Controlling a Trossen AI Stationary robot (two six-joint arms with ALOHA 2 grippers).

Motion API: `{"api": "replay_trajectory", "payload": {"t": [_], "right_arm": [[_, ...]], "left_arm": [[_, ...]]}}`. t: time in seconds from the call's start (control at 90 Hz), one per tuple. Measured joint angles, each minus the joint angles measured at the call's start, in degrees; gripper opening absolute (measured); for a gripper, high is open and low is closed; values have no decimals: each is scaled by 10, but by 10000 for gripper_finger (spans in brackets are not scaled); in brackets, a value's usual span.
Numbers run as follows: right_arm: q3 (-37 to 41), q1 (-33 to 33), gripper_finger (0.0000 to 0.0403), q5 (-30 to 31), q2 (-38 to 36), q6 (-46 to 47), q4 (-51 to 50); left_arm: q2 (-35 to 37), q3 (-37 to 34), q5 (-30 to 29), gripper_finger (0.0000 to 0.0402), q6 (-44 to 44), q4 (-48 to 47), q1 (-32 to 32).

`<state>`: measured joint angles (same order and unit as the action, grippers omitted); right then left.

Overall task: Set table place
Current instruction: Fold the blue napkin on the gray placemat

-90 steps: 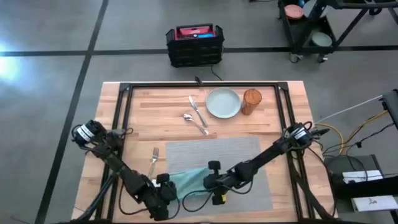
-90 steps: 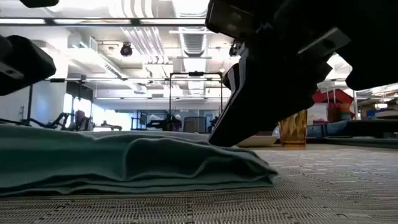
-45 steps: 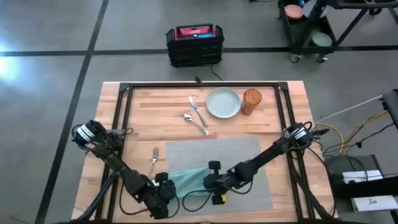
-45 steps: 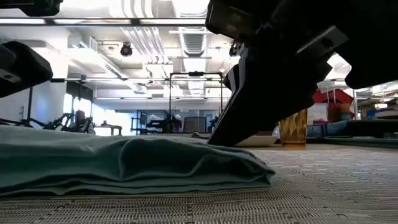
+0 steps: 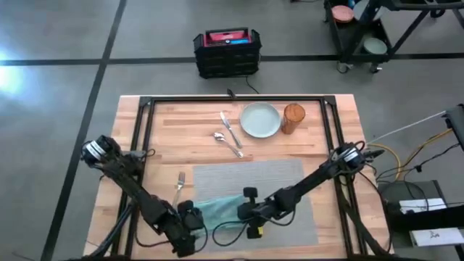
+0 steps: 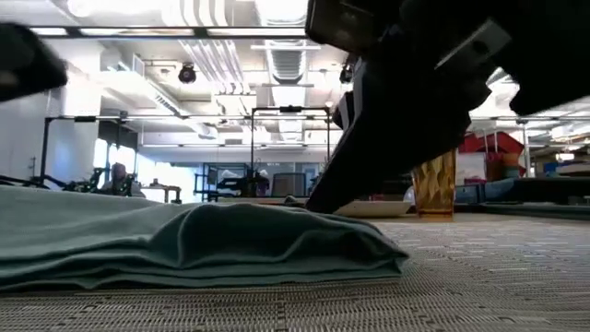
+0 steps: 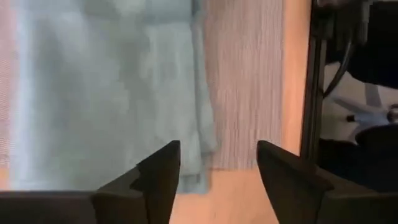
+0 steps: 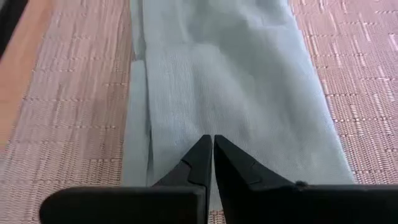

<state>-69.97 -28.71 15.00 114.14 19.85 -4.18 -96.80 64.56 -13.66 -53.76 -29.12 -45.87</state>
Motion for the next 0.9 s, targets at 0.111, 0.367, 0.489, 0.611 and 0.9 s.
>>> {"api": "replay_trajectory", "payload": {"t": [0.111,0.367,0.489,0.611,0.9], "right_arm": [[0,0,25,0,-20,12,-2],[0,-4,123,-21,-80,50,-40],[0,-17,165,-33,-106,85,-113],[17,-51,190,-9,-112,93,-128],[122,-90,198,105,-109,132,-23]], "left_arm": [[6,6,-13,200,23,-20,7],[25,6,-14,199,88,-25,67],[28,6,7,207,114,-38,112],[26,6,38,216,134,-50,165],[-22,-3,94,229,230,-29,235]]}}
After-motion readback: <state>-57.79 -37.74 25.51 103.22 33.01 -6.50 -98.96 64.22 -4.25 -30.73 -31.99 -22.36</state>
